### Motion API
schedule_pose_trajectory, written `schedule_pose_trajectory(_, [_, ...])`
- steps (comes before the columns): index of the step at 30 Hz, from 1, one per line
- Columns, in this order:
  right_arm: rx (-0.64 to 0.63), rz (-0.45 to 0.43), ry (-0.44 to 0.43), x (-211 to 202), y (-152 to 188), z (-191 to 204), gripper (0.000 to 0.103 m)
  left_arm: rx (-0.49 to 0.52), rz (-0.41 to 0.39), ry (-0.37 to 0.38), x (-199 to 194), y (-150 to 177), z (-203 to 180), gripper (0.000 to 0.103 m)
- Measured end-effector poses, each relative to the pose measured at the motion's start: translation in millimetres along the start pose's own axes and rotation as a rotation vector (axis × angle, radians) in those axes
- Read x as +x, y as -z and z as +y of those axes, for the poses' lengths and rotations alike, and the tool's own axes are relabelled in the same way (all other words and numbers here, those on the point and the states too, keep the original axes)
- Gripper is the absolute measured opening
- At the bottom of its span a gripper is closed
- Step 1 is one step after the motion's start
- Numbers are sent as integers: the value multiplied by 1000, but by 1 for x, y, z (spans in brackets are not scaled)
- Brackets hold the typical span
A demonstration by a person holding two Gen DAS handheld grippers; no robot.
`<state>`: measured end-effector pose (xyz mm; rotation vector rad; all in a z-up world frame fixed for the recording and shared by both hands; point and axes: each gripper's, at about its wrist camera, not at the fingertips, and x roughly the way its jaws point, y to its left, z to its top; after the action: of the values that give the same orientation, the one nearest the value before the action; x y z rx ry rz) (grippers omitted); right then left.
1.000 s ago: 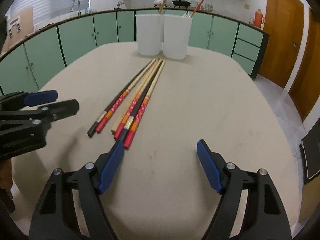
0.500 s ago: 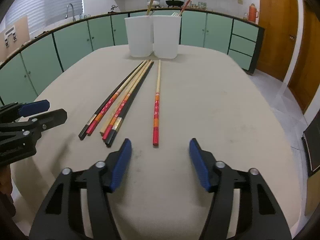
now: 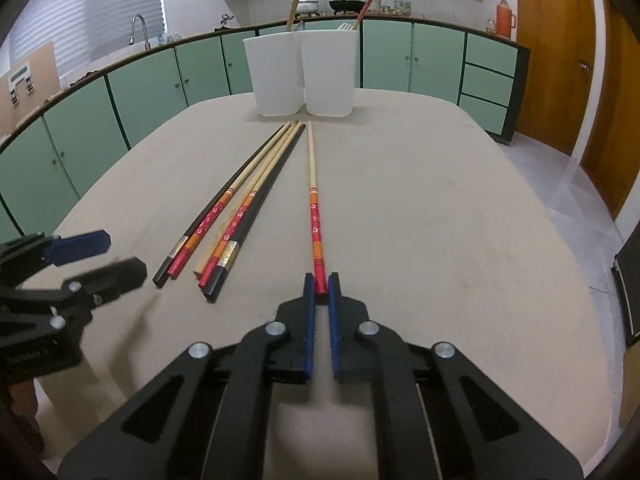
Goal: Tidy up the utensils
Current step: 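Grasp a red chopstick with the right tool while the left tool grasps a black chopstick, then lift both chopsticks and carry them over the white holder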
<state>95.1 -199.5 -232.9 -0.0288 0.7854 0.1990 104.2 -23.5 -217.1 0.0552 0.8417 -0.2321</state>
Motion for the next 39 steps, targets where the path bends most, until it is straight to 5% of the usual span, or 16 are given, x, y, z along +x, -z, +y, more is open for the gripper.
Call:
schedule_pose_trajectory(10, [7,-8,-9,-2,3,-1,6,-4,19,-18,14,2,-5,61])
schedule_pose_trajectory(13, [14,-13,-12,-1,3,-2,6,1,12,-23,15,3,-7,50])
schedule_pose_trajectory(17, [11,-14,-11,0,3,-1,6,15,16,17,14,1,-10,9])
schedule_pose_trajectory(18, [11,-12,-12,0,2,-1,6,13,21,32,14,0,-11,7])
schedule_pose_trajectory(25, [27,9,-43,-4,-4,-5,5,5,3,24,7,-5,-9,7])
schedule_pose_trajectory(39, [-14,-161,-28,-68,-60,-17,5,34,-207,-24,-62,-60,-8,6])
